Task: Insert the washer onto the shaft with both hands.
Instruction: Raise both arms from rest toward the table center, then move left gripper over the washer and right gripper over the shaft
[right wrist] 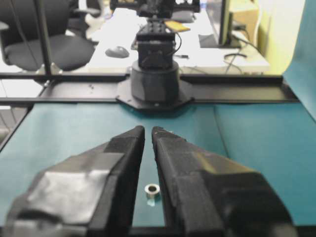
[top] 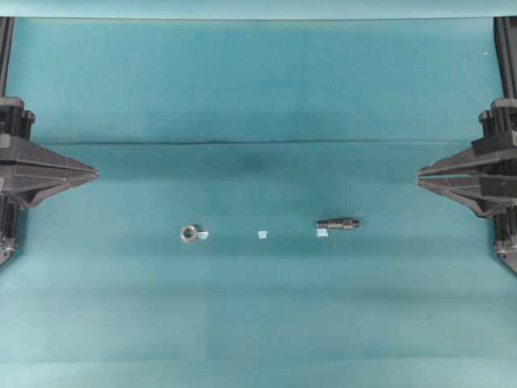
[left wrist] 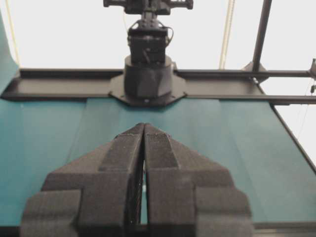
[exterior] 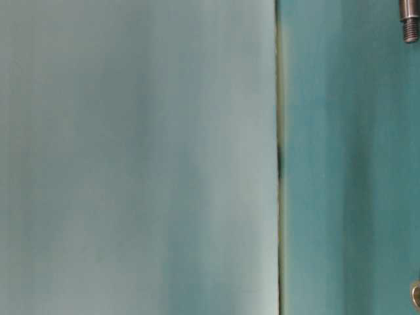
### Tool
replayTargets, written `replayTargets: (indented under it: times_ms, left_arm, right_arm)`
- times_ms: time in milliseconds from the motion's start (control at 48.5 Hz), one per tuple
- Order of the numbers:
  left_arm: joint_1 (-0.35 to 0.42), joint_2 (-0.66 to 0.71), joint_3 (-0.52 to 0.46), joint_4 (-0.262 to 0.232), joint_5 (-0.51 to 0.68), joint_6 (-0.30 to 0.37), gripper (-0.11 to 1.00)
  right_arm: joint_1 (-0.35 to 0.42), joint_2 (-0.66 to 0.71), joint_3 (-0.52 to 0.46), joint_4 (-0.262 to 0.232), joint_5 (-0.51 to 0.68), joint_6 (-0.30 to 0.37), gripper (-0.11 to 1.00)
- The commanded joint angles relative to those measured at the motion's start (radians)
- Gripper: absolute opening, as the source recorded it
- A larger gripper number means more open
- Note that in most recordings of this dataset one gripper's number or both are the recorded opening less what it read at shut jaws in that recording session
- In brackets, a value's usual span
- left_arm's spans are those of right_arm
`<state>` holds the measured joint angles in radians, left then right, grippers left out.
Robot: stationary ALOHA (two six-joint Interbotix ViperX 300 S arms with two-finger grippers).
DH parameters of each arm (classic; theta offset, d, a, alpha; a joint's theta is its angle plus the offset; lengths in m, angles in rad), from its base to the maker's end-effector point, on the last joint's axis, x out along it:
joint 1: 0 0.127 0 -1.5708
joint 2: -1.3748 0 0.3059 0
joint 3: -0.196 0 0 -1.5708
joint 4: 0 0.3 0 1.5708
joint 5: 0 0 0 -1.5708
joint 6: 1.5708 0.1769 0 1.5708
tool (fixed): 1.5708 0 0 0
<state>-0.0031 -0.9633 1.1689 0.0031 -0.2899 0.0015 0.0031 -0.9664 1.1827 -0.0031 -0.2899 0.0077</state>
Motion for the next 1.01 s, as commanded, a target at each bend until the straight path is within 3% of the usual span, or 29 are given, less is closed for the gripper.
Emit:
replayTargets:
  times_ms: [0, 165, 453, 803, 989]
  left_arm:
    - [0.006, 0.017, -0.041, 0.011, 0.040, -0.028, 0.02]
    - [0.006, 0.046, -0.098, 0.011, 0.170, -0.051, 0.02]
    - [0.008, 0.156, -0.179, 0.011, 0.227, -0.052, 0.02]
    - [0.012, 0.371, -0.284, 0.011, 0.405, -0.052, 0.02]
    - [0.011, 0.486, -0.353, 0.012, 0.563, -0.052, 0.02]
  right_arm:
    - [-0.012, 0.006, -0.035, 0.009, -0.009, 0.003, 0.00]
    - [-0.029, 0.011, -0.063, 0.072, 0.057, 0.052, -0.08]
    - [-0.061, 0.055, -0.104, 0.074, 0.313, 0.144, -0.10]
    - [-0.067, 0.255, -0.209, 0.069, 0.604, 0.146, -0.10]
    - [-0.066, 0.403, -0.275, 0.069, 0.706, 0.143, -0.10]
